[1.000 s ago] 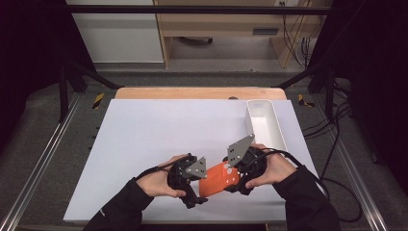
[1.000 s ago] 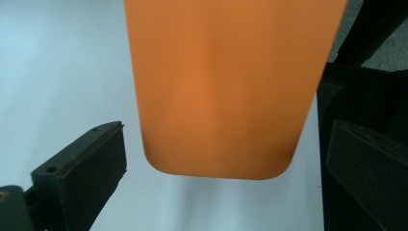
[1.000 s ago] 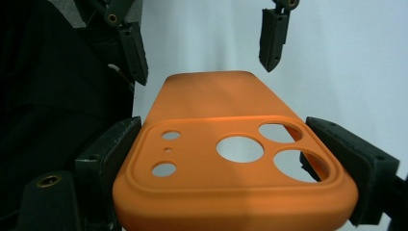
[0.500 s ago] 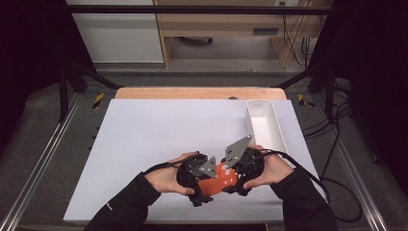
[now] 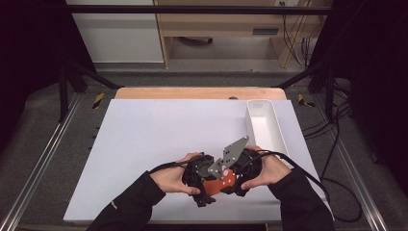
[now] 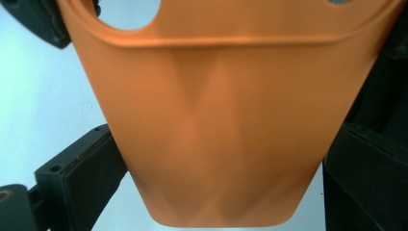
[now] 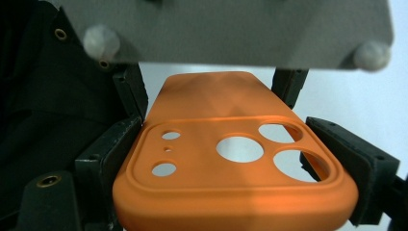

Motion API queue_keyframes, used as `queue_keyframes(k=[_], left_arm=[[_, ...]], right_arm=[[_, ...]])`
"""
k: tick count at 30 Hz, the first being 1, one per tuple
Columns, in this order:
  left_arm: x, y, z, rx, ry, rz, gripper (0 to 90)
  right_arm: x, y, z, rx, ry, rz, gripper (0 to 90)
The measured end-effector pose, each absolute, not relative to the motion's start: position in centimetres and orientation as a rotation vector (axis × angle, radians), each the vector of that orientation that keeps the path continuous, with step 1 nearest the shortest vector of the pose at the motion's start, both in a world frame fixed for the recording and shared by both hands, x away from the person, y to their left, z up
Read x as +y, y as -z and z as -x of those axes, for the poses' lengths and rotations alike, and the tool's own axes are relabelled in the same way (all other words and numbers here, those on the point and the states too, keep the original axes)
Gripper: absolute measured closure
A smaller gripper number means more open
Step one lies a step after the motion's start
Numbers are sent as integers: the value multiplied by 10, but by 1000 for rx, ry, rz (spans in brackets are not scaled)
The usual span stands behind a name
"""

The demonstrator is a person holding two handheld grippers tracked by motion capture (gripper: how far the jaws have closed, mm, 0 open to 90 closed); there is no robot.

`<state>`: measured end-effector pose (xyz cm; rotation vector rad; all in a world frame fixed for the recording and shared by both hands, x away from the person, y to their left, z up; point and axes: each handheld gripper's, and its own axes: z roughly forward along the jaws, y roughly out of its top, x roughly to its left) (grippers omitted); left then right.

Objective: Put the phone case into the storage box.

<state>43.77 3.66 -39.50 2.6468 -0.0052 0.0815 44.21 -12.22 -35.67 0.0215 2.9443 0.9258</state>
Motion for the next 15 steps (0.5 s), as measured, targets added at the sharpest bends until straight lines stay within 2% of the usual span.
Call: queue_keyframes(k=[15], left_arm=[[30,392,-440,-48,-90,-2676,80]], right_arm=[[-121,357,-442,2944,-932,-14,160]])
